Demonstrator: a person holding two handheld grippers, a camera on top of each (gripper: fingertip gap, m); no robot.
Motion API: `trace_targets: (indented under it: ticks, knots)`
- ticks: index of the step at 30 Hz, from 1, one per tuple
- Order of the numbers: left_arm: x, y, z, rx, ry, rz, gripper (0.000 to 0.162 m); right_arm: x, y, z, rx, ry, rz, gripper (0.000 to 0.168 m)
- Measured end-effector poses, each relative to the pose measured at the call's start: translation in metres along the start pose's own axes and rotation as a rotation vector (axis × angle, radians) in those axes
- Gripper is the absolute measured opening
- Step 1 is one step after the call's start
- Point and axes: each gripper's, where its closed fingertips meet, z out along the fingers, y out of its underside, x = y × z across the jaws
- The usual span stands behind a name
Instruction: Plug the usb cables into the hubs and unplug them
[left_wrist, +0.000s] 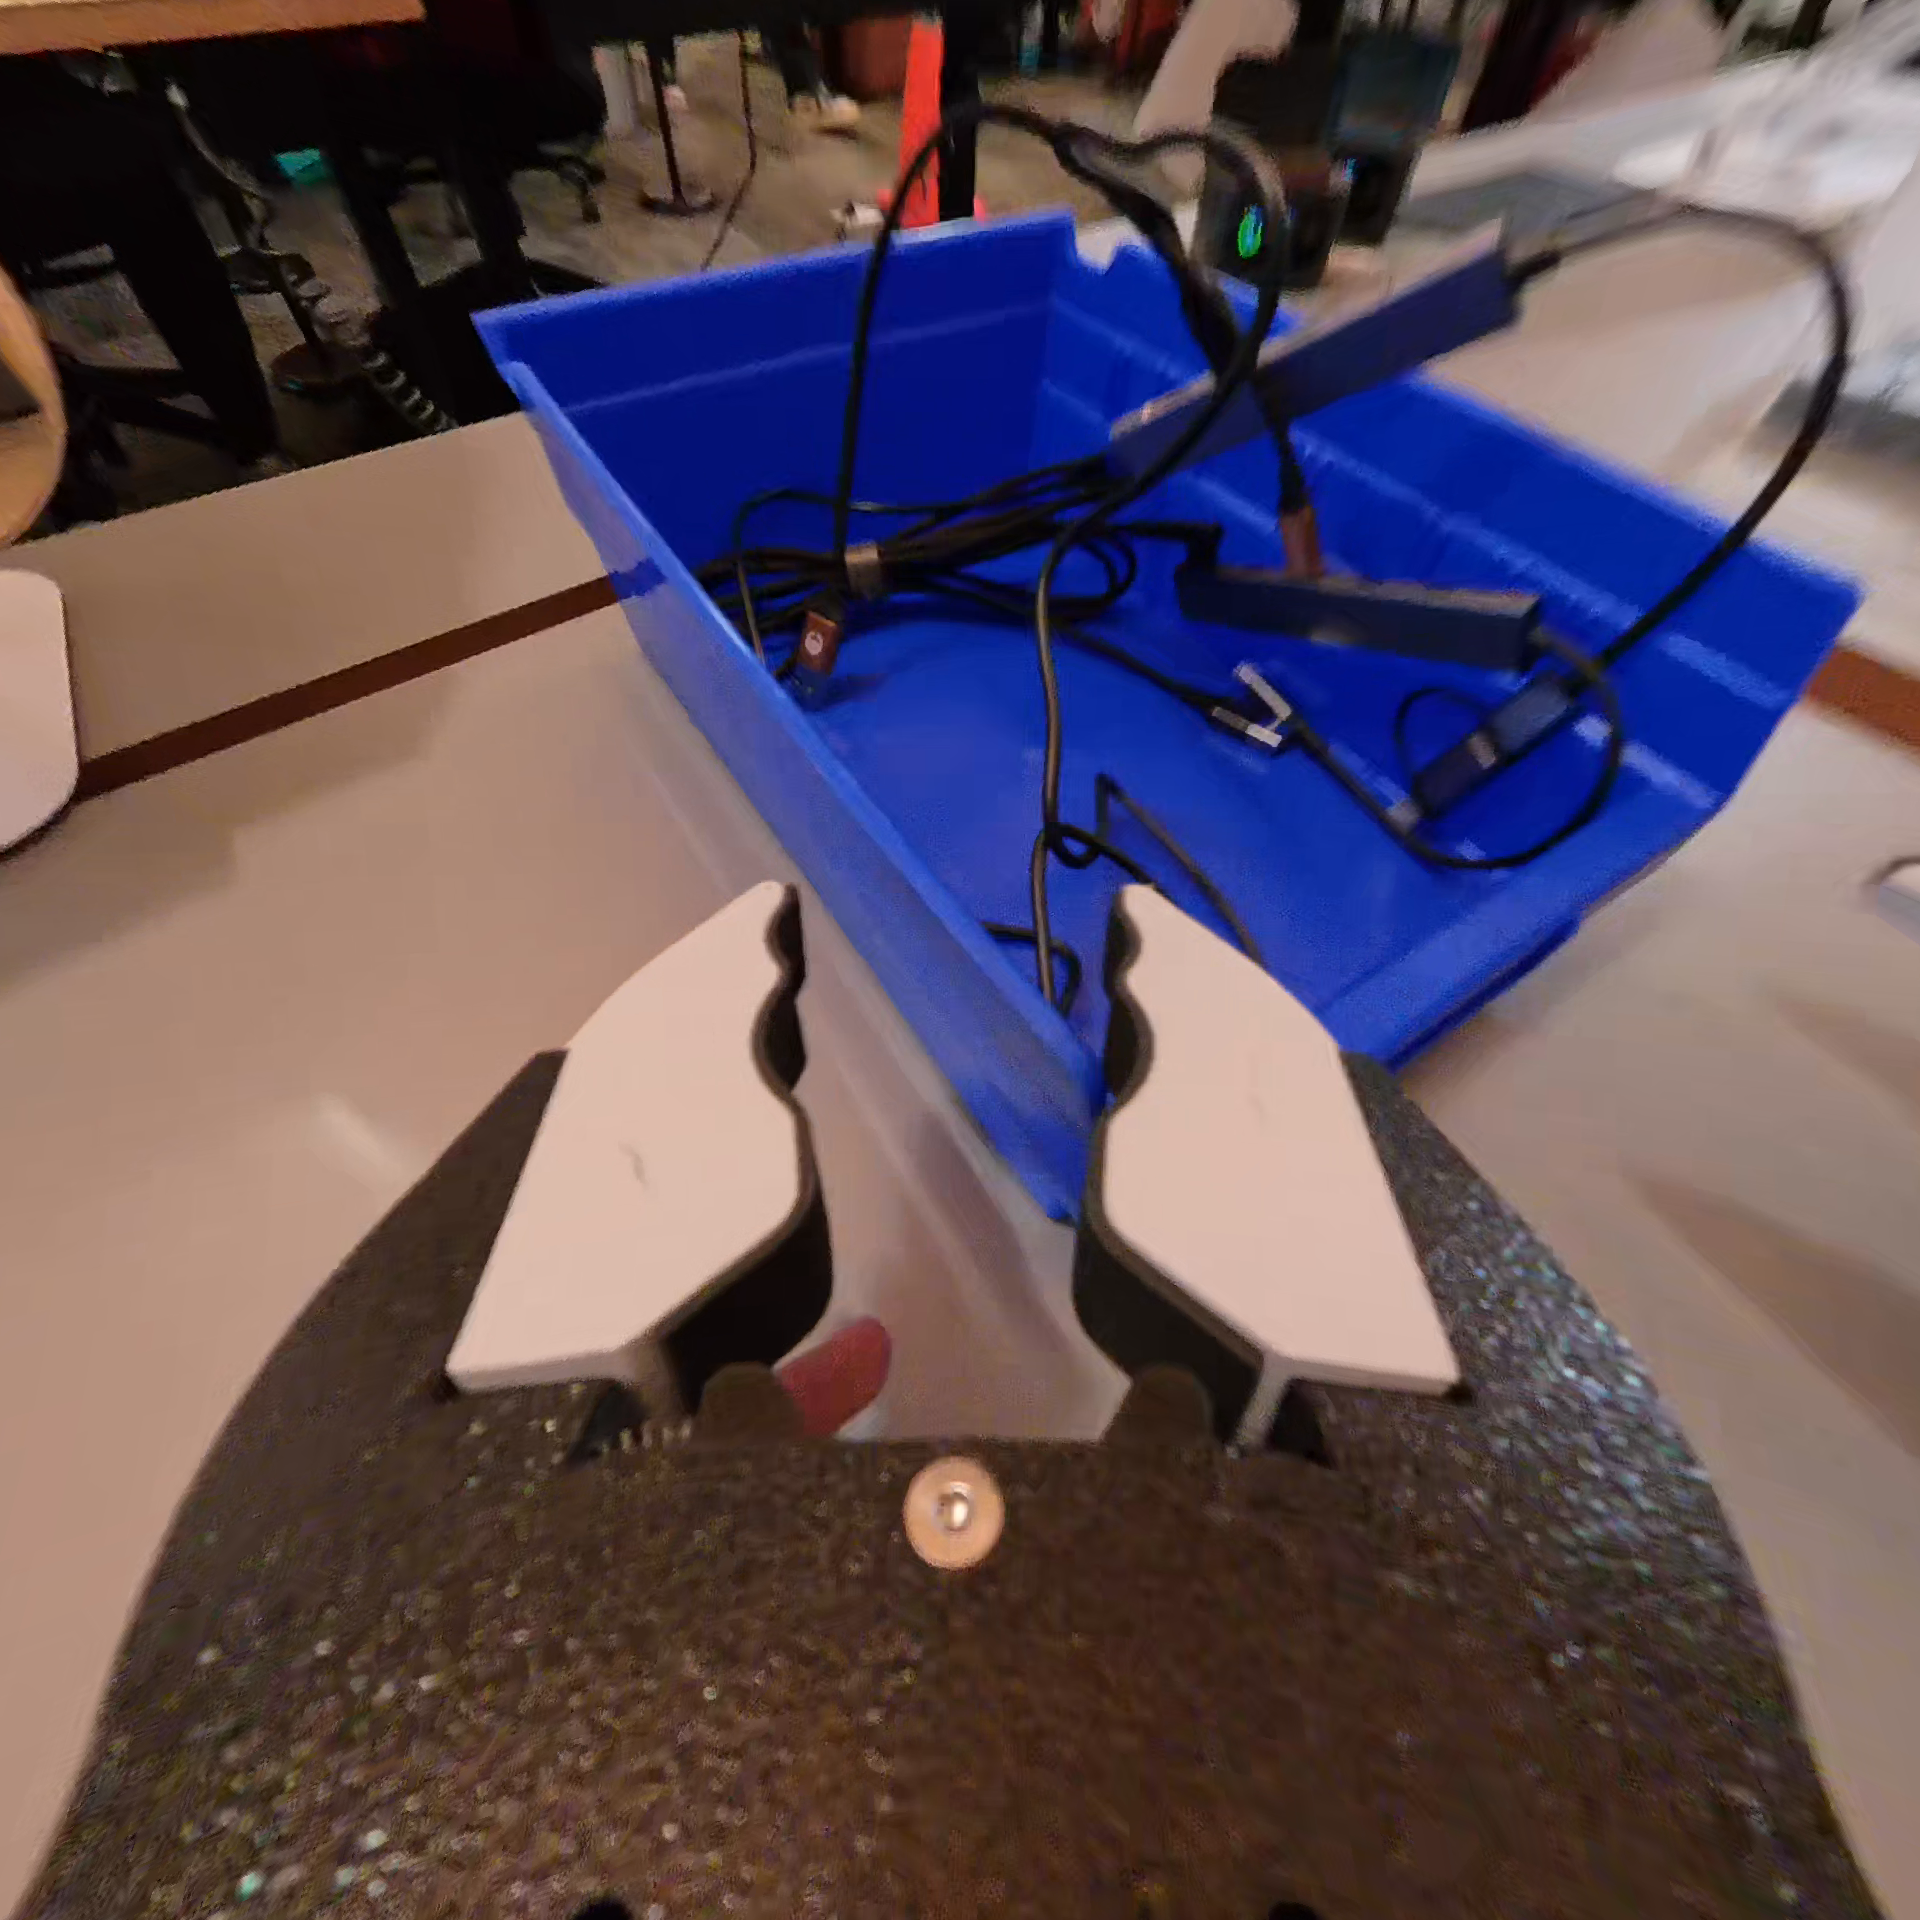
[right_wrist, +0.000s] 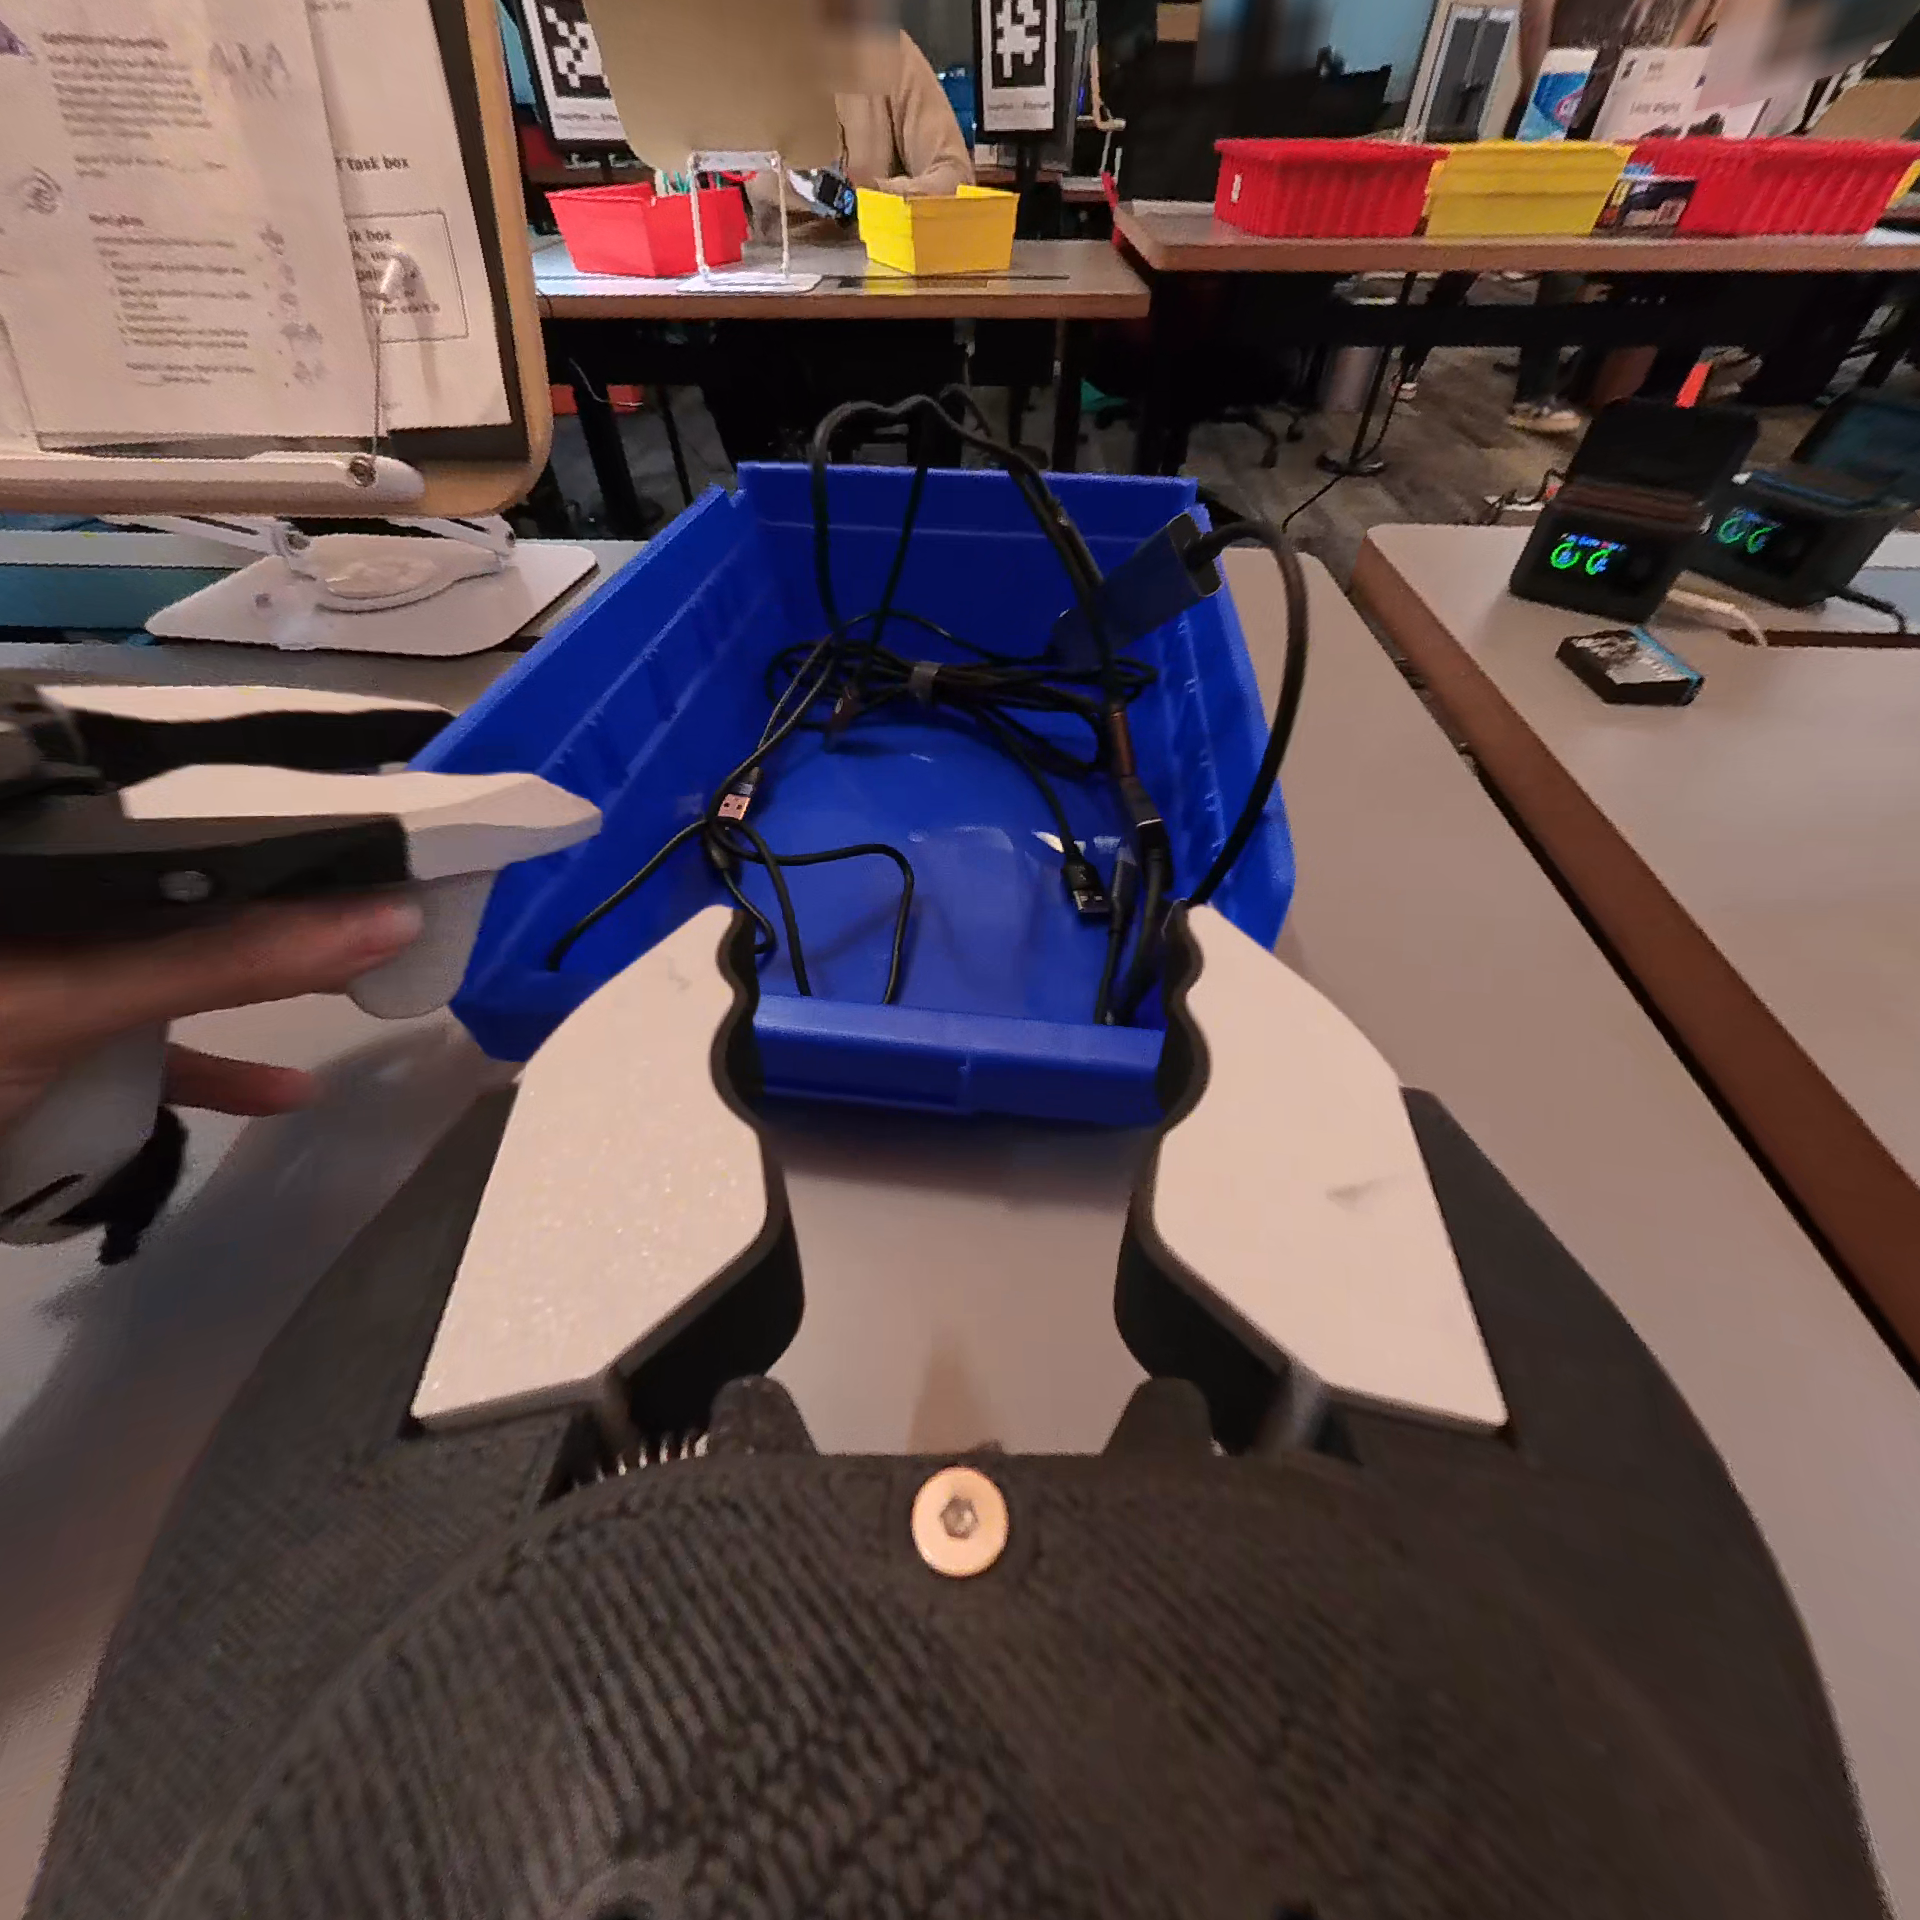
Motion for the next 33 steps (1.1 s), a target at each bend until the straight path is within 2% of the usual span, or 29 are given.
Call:
trace_targets:
  ticks: [3, 8, 11, 16, 20, 25, 28, 31, 33]
  knots:
    - [-0.016, 0.000, 0.004, -0.008, -0.084, 0.100, 0.023, 0.002, -0.006, -0.004, 0.012, 0.006, -0.006, 0.074]
    - [-0.068, 0.014, -0.027, -0.017, -0.107, 0.124, 0.006, 0.005, -0.032, -0.022, 0.086, 0.019, -0.020, 0.072]
    - [-0.094, 0.037, -0.078, -0.017, -0.010, 0.134, 0.005, 0.001, -0.049, -0.034, 0.140, 0.009, -0.023, 0.069]
    - [-0.144, 0.091, -0.203, -0.032, 0.087, 0.184, 0.005, -0.046, -0.067, -0.037, 0.162, -0.090, -0.102, 0.070]
    - [-0.185, 0.139, -0.313, -0.067, 0.140, 0.178, 0.005, -0.142, -0.082, -0.017, 0.167, -0.293, -0.134, 0.074]
    - [-0.228, 0.192, -0.436, -0.169, 0.143, 0.114, 0.004, -0.314, -0.118, 0.020, 0.173, -0.638, -0.036, 0.084]
    - [-0.250, 0.216, -0.493, -0.212, 0.076, 0.061, 0.004, -0.424, -0.099, 0.046, 0.005, -0.821, -0.011, 0.097]
    - [-0.268, 0.237, -0.539, -0.217, -0.005, -0.009, 0.004, -0.507, -0.069, 0.066, -0.112, -0.861, -0.002, 0.105]
    - [-0.281, 0.249, -0.567, -0.214, -0.078, -0.062, 0.004, -0.546, -0.050, 0.077, -0.153, -0.833, -0.009, 0.106]
